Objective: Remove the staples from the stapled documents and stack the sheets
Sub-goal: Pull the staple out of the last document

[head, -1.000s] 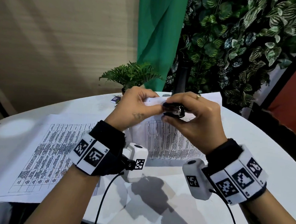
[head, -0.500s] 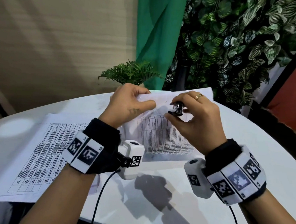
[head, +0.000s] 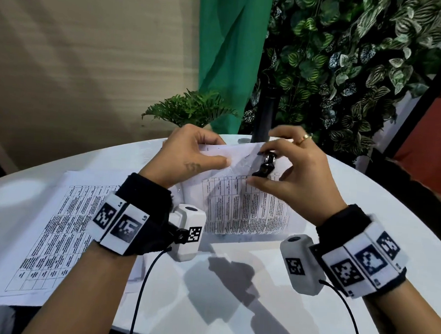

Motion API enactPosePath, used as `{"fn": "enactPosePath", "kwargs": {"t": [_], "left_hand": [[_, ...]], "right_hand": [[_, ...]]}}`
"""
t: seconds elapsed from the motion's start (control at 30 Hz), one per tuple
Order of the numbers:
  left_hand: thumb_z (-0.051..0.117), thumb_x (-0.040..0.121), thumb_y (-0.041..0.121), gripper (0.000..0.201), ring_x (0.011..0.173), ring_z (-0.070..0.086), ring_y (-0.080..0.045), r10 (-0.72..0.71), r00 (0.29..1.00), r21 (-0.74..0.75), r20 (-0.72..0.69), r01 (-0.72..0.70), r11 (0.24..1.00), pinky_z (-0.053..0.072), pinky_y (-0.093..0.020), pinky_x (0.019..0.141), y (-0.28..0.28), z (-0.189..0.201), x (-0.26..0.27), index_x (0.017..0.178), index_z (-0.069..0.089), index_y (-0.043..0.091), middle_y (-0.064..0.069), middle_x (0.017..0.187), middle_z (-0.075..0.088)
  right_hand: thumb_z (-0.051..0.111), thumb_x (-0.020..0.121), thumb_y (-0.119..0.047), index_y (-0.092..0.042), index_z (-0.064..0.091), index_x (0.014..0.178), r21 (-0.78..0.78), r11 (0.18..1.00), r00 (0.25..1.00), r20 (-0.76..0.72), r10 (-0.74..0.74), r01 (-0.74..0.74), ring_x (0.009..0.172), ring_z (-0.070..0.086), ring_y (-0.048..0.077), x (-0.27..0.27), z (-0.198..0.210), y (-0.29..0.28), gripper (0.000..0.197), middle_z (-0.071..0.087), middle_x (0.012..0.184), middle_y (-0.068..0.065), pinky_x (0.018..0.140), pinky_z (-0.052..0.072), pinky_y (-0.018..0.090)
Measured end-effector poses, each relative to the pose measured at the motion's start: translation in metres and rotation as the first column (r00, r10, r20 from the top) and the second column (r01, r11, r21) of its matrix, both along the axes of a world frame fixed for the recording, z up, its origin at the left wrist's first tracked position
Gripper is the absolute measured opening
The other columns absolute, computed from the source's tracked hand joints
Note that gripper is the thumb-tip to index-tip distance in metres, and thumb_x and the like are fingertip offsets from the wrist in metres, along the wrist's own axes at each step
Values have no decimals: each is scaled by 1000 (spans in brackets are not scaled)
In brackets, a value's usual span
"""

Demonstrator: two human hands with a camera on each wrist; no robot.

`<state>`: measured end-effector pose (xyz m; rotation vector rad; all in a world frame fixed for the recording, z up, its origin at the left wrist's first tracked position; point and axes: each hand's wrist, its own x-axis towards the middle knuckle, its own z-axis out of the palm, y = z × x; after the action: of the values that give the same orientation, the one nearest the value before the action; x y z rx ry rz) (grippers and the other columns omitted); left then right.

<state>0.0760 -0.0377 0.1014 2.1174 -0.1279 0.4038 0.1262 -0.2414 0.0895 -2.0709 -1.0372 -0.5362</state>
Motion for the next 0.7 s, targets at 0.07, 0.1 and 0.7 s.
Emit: {"fn": "enactPosePath", "kwargs": {"t": [0.07,0.1,0.7], "left_hand": [[73,65,30,15,68,60,-15,-18,1000,-6,3,18,1000,47,-33,70,0,1,0,74,73,18,-14,79,71],[73,66,28,15,69,59,-16,-35,999,-15,5,35,999,47,-32,69,0,1,-1,75,73,17,-17,81,70],[71,77,42,14,87,63,-21,128,988,468,90,-155,870,44,-45,88,-25,19,6,85,74,31,6,81,72]], "right_hand": [[87,59,-24,-12,66,91,-15,1000,997,-69,17,-18,92,51,8,5,8,-3,40,47,129,-2,80,41,16],[87,58,-25,-13,66,90,-44,999,995,-99,22,-27,91,52,7,7,13,-4,40,46,132,-4,80,39,12],[87,56,-29,-9,69,87,-3,1000,994,-110,5,-6,79,59,15,-4,22,-2,41,65,83,2,72,45,26]]}}
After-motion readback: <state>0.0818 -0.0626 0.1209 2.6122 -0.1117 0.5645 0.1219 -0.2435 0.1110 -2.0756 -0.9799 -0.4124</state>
